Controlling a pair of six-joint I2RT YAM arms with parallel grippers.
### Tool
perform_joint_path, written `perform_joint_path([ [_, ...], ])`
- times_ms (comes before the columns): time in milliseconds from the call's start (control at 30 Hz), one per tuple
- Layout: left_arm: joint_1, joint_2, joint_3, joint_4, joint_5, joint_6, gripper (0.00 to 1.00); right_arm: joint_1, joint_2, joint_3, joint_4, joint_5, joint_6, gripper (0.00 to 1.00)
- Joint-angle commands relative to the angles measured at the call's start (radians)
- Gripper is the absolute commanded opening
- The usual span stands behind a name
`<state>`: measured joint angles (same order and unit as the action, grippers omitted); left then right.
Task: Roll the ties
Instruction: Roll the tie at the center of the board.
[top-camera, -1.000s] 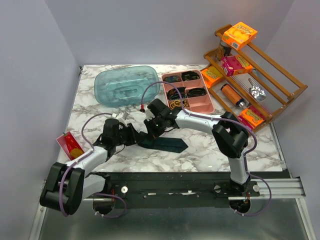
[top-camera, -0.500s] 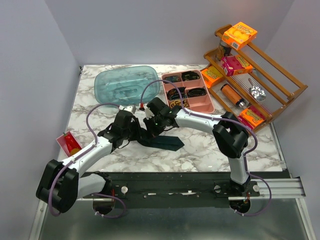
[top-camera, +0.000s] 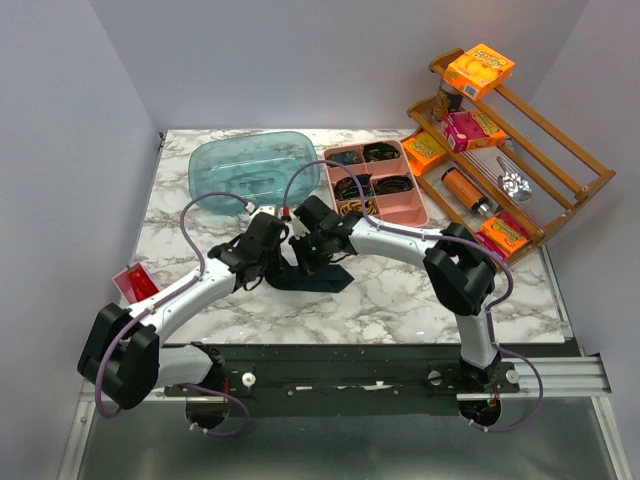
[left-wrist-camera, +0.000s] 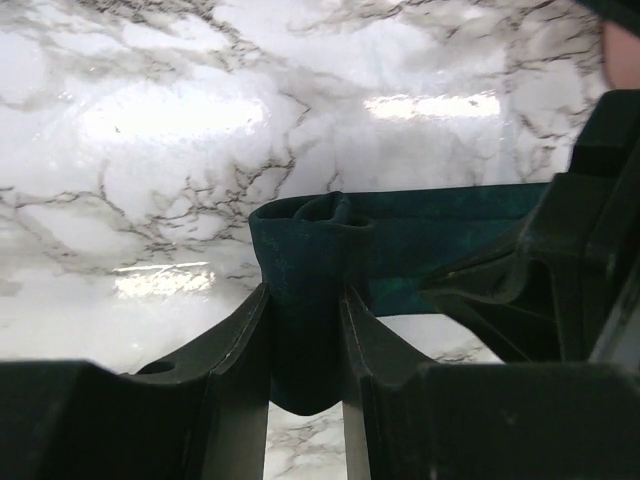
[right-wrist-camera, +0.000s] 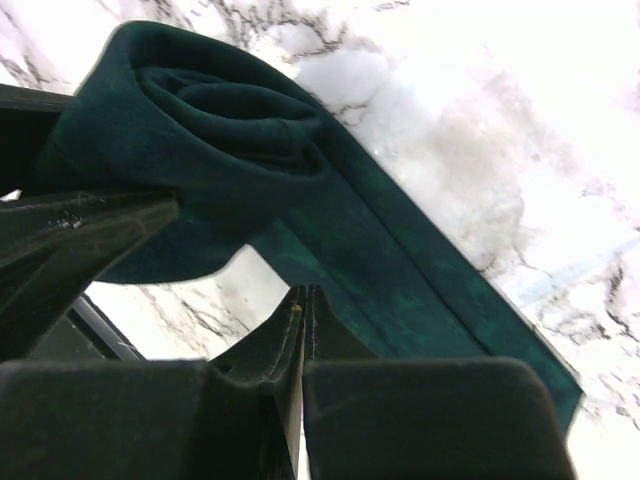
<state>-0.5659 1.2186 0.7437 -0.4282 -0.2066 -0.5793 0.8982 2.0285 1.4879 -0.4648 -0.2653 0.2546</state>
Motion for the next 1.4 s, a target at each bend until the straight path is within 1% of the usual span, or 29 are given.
perform_joint_path([
  [0, -0.044, 0.051, 0.057, -0.107, -0.167, 0.015, 0.30, -0.022, -0.022, 0.009, -0.035, 0.060, 0.005, 0.10],
  [233, -0.117, 0.153, 0.135, -0.197, -0.298, 0.012, 0.30, -0.071, -0.060, -0.041, -0.041, 0.067, 0.005, 0.10],
  [500, -0.193, 0.278, 0.213, -0.251, -0.373, -0.007, 0.30, -0.130, -0.091, -0.104, -0.026, 0.057, 0.015, 0.10],
  [633, -0.230, 0.344, 0.264, -0.309, -0.424, -0.024, 0.31, -0.142, -0.106, -0.127, -0.012, 0.037, 0.025, 0.10],
  [800, -0.272, 0.421, 0.315, -0.327, -0.442, -0.039, 0.33, -0.148, -0.108, -0.138, 0.000, 0.008, 0.031, 0.10],
  [933, -0.313, 0.467, 0.355, -0.340, -0.448, -0.053, 0.39, -0.153, -0.108, -0.146, 0.008, -0.014, 0.035, 0.10],
  [967, -0.318, 0.482, 0.362, -0.340, -0.450, -0.053, 0.44, -0.153, -0.108, -0.147, 0.009, -0.017, 0.037, 0.10],
  [1033, -0.327, 0.490, 0.367, -0.331, -0.445, -0.056, 0.50, -0.157, -0.108, -0.155, 0.020, -0.034, 0.040, 0.10],
  [1067, -0.331, 0.495, 0.365, -0.327, -0.438, -0.057, 0.54, -0.157, -0.106, -0.156, 0.018, -0.037, 0.041, 0.10],
  [1133, -0.334, 0.487, 0.356, -0.291, -0.413, -0.054, 0.57, -0.160, -0.108, -0.161, 0.023, -0.048, 0.043, 0.10],
  [1167, -0.333, 0.470, 0.336, -0.270, -0.380, -0.054, 0.59, -0.160, -0.108, -0.163, 0.025, -0.049, 0.043, 0.10],
  [1367, -0.333, 0.388, 0.254, -0.109, -0.263, -0.051, 0.63, -0.162, -0.111, -0.164, 0.031, -0.060, 0.043, 0.10],
])
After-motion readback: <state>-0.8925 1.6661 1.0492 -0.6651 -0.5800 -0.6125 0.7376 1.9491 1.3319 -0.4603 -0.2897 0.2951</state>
